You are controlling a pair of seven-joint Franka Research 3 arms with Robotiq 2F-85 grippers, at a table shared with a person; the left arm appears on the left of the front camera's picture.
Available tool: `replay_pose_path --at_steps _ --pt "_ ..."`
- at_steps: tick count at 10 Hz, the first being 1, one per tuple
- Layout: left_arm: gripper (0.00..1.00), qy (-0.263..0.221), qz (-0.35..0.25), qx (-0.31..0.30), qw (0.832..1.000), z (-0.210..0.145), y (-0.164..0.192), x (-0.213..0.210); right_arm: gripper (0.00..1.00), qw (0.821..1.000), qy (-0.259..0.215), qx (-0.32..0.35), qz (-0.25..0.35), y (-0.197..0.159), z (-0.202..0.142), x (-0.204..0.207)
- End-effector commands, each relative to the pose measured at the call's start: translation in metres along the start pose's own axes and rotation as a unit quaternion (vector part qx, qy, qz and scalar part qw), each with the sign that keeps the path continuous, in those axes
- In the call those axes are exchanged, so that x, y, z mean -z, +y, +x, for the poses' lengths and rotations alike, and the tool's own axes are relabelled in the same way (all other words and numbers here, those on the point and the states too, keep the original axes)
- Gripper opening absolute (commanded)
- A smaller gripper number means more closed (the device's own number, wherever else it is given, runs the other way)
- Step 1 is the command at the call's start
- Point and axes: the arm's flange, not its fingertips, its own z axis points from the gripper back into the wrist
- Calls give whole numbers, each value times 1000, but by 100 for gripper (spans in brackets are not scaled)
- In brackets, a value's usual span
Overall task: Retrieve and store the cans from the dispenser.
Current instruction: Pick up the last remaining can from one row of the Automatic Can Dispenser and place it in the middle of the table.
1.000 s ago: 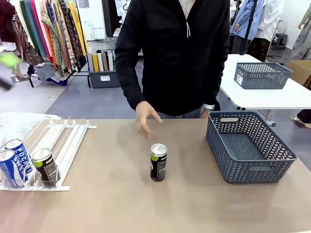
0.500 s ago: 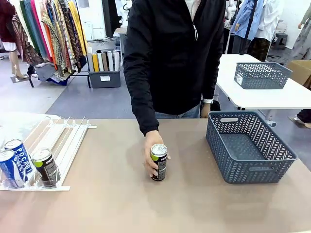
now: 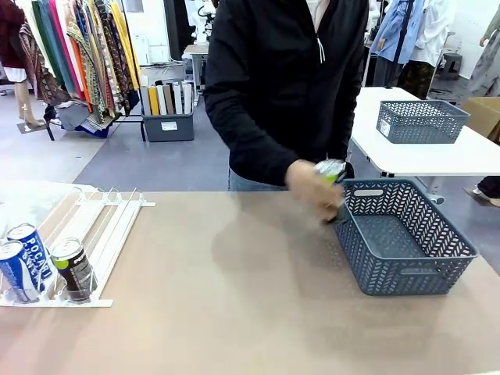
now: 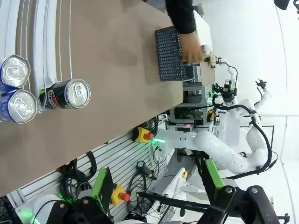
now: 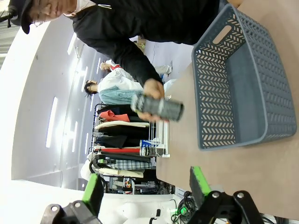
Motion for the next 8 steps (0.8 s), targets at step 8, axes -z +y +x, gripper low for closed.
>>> replay_pose_path --at_steps 8 --pt "100 82 380 46 920 21 -62 117 100 1000 -1 -14 6 0 1 -1"
